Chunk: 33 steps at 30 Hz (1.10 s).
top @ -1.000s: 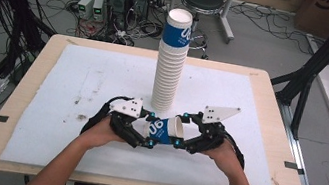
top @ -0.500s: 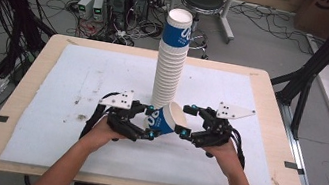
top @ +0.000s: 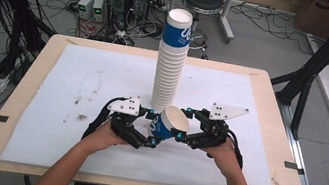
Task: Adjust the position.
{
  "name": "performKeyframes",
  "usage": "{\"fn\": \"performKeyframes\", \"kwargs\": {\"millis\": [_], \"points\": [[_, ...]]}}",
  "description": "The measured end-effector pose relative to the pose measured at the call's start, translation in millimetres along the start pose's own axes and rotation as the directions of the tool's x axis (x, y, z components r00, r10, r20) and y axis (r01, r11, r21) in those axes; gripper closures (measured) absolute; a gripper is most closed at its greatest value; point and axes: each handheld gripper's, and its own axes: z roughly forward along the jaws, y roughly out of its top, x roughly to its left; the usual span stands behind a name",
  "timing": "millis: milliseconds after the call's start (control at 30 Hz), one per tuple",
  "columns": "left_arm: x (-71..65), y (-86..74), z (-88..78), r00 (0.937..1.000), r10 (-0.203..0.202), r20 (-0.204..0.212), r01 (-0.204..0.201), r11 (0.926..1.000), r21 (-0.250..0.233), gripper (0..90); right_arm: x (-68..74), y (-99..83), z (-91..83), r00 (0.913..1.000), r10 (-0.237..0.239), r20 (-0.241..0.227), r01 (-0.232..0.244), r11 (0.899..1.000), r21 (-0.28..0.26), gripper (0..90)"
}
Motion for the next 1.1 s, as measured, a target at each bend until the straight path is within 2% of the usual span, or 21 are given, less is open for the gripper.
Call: {"fn": "performKeyframes", "kwargs": {"millis": [67,133,267,433,467,567,600,667,700,733,833,900,933,967,1000,1100], "points": [[-1.0,0.7,1.3,0.9997,0.018,-0.017,-0.018,0.9997,0.013,18.0,1.0,1.2,1.5,0.9994,-0.018,0.028,0.017,0.999,0.039,23.6],[-0.9,1.2,3.9,0.9997,0.022,-0.014,-0.022,0.9995,0.023,18.0,2.7,2.5,4.1,0.9988,-0.031,0.037,0.028,0.997,0.065,23.4],[-0.4,0.5,7.3,0.9994,0.033,-0.006,-0.032,0.9988,0.037,25.9,5.1,4.1,8.3,0.9994,-0.022,0.027,0.020,0.997,0.069,22.5],[1.4,0.5,6.2,0.9998,0.018,0.008,-0.018,0.9995,0.026,27.5,3.4,2.2,9.2,0.9998,0.002,0.018,-0.003,0.999,0.049,21.1],[2.0,0.9,5.5,0.9998,0.012,0.014,-0.012,0.9999,0.008,27.4,3.4,1.4,9.2,0.9998,0.013,0.017,-0.013,0.999,0.035,19.3],[3.8,1.9,2.3,0.9996,-0.020,0.021,0.021,0.9972,-0.071,27.3,3.4,-0.5,8.7,0.9985,0.054,0.013,-0.053,0.996,-0.071,16.7],[4.9,1.3,0.7,0.9987,-0.043,0.027,0.046,0.9921,-0.117,27.3,3.4,-0.2,7.8,0.9974,0.071,0.010,-0.070,0.992,-0.105,16.7],[6.1,-0.3,-2.0,0.9976,-0.060,0.034,0.065,0.9823,-0.176,27.4,2.5,0.6,4.3,0.9955,0.093,-0.015,-0.094,0.982,-0.166,16.6],[6.2,-1.1,-2.9,0.9971,-0.064,0.041,0.070,0.9781,-0.196,27.4,2.1,0.9,1.9,0.9950,0.097,-0.023,-0.099,0.975,-0.198,16.6],[6.1,-1.5,-3.1,0.9969,-0.065,0.044,0.073,0.9756,-0.207,27.4,1.7,1.1,0.6,0.9950,0.097,-0.023,-0.100,0.975,-0.200,16.6],[4.9,-1.7,-1.7,0.9972,-0.054,0.053,0.063,0.9766,-0.205,27.4,1.2,-0.3,1.8,0.9952,0.096,-0.017,-0.098,0.979,-0.180,16.7],[4.3,-1.7,-0.3,0.9973,-0.048,0.056,0.059,0.9786,-0.197,27.3,1.7,-0.9,4.3,0.9950,0.094,-0.033,-0.099,0.980,-0.172,17.3],[4.1,-1.9,0.4,0.9977,-0.043,0.053,0.052,0.9808,-0.188,27.3,2.2,-0.8,5.1,0.9948,0.091,-0.047,-0.098,0.981,-0.168,21.8],[3.6,-2.0,1.4,0.9980,-0.038,0.050,0.046,0.9832,-0.177,27.6,2.6,-0.6,5.2,0.9962,0.064,-0.059,-0.072,0.984,-0.161,25.4],[3.2,-2.2,2.0,0.9979,-0.040,0.050,0.048,0.9846,-0.168,27.6,3.6,-0.2,5.4,0.9978,0.045,-0.049,-0.052,0.987,-0.151,26.3],[1.7,-1.9,4.1,0.9984,-0.042,0.039,0.047,0.9872,-0.152,27.5,4.1,0.0,4.4,0.9986,0.027,-0.045,-0.032,0.991,-0.130,28.2]]}}
